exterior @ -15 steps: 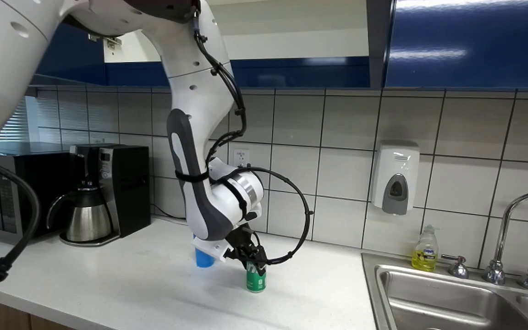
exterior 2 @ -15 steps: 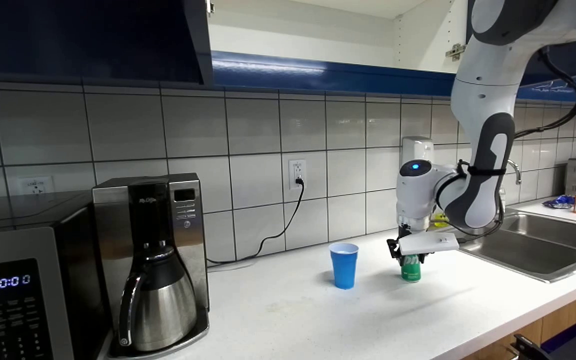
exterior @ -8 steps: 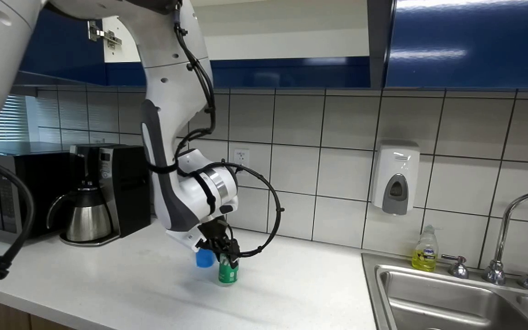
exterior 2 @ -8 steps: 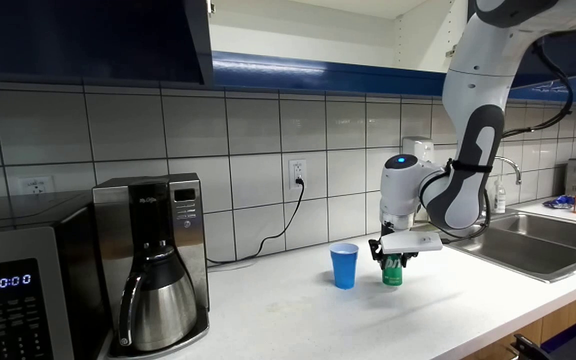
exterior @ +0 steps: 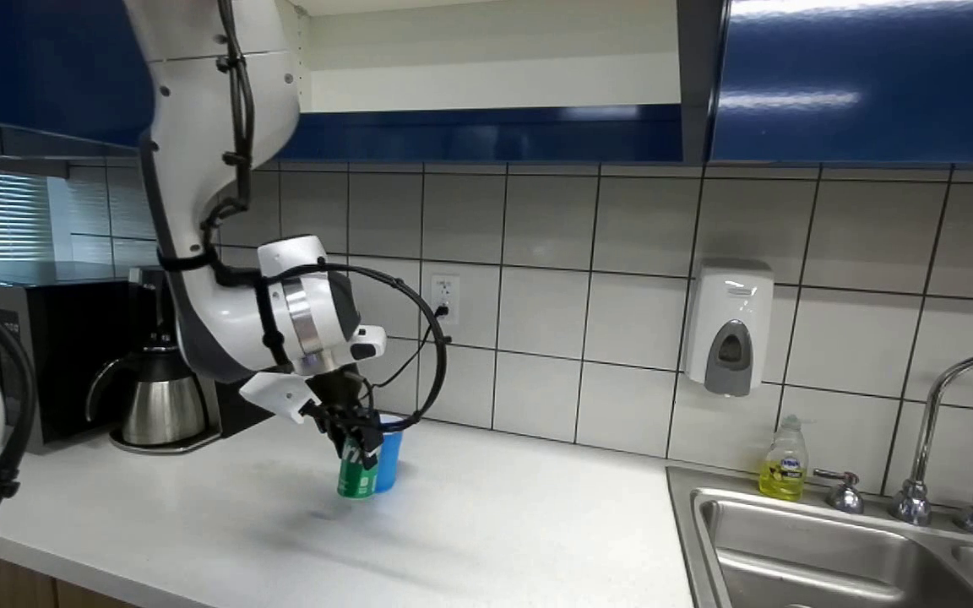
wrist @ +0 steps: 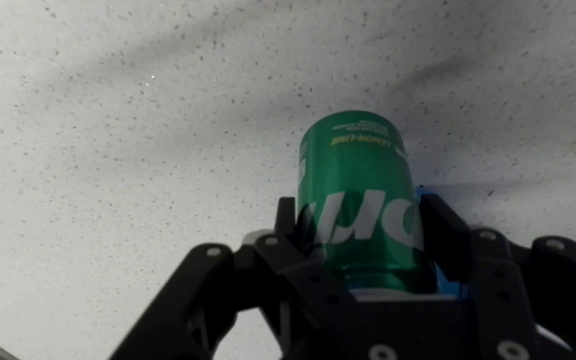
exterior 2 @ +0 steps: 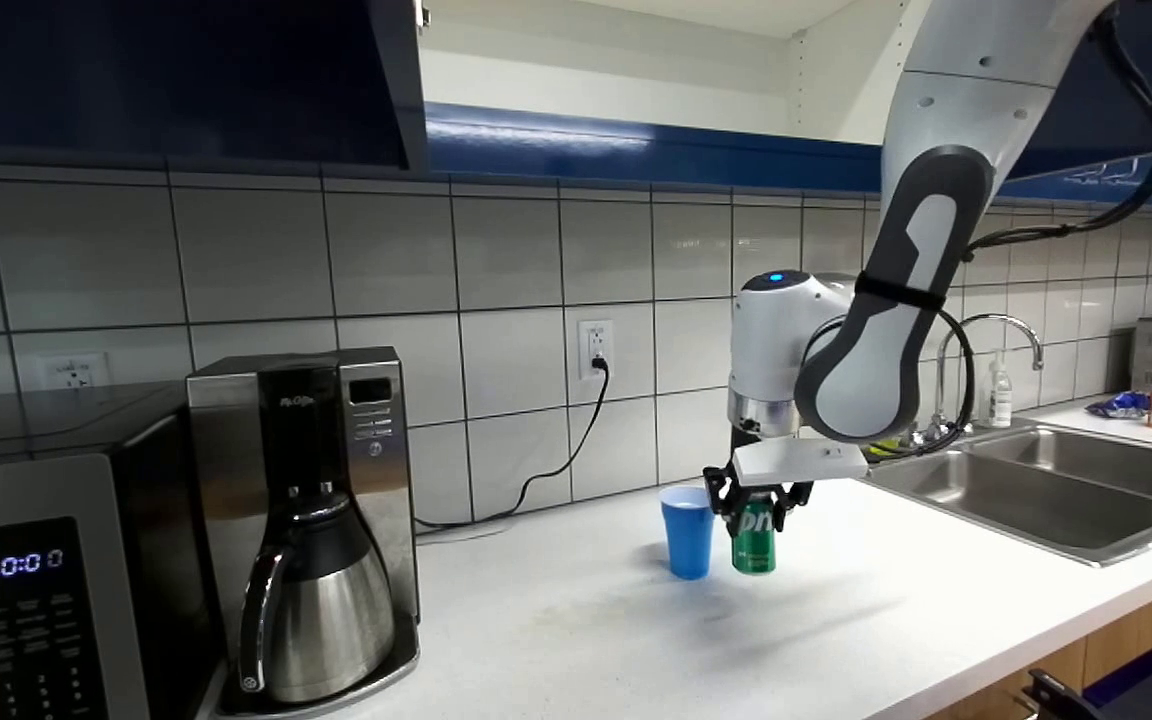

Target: Put the green can in the open upper cabinet.

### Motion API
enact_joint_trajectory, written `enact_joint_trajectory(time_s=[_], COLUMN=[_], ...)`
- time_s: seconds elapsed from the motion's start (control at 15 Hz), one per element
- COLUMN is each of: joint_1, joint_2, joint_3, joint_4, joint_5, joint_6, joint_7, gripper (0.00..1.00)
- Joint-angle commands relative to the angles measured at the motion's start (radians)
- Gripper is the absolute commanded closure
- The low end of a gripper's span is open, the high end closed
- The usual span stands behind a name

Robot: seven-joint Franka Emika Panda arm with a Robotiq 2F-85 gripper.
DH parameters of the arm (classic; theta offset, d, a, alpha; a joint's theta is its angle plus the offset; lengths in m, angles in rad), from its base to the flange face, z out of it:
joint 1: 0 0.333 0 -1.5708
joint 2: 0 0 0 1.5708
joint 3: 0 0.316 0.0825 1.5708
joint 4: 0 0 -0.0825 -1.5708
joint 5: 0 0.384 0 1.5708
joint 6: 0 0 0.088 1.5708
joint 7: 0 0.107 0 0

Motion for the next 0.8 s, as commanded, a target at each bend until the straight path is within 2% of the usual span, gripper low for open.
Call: enact_joint_trajectory(time_s=[0.0,0.2,0.4,0.73], joint_1=[0.102,0.165,0.186,0.195], joint_2=[-0.189,-0.315,-0.428,-0.572], joint_3=[0.003,0.012,0.038,0.083], joint_4=[-0.071,-0.056,-0.029,0.014], joint_5=[0.259,0.401,0.452,0.509], joint_6=[-0.136,-0.297,-0.439,-0.605], joint_7=[-0.226,-0.339,-0.388,-0.434], gripper=[0.62,0.62,0.62,0.62])
